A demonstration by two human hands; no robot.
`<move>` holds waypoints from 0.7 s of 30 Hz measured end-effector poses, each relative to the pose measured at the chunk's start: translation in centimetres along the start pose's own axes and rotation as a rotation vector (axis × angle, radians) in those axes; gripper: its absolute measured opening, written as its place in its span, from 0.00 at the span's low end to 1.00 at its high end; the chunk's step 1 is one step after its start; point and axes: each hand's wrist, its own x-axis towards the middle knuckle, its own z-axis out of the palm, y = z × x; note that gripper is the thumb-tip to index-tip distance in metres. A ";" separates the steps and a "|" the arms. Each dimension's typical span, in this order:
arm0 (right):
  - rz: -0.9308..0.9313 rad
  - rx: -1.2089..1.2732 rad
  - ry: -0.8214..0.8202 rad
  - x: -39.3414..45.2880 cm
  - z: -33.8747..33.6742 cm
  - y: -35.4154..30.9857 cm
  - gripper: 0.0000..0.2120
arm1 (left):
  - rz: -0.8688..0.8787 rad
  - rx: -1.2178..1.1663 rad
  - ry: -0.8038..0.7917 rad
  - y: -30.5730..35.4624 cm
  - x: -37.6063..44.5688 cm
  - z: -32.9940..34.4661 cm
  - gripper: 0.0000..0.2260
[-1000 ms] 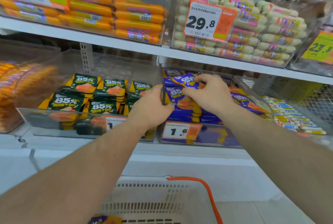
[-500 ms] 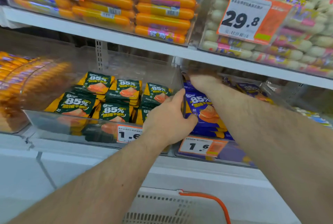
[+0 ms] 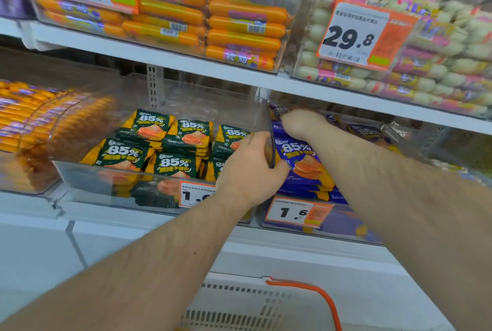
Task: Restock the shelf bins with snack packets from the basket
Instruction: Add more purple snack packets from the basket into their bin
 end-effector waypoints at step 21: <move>-0.130 0.577 -0.400 -26.3 31.2 -1.5 0.20 | -0.312 0.793 -1.075 -13.9 -16.1 -4.3 0.06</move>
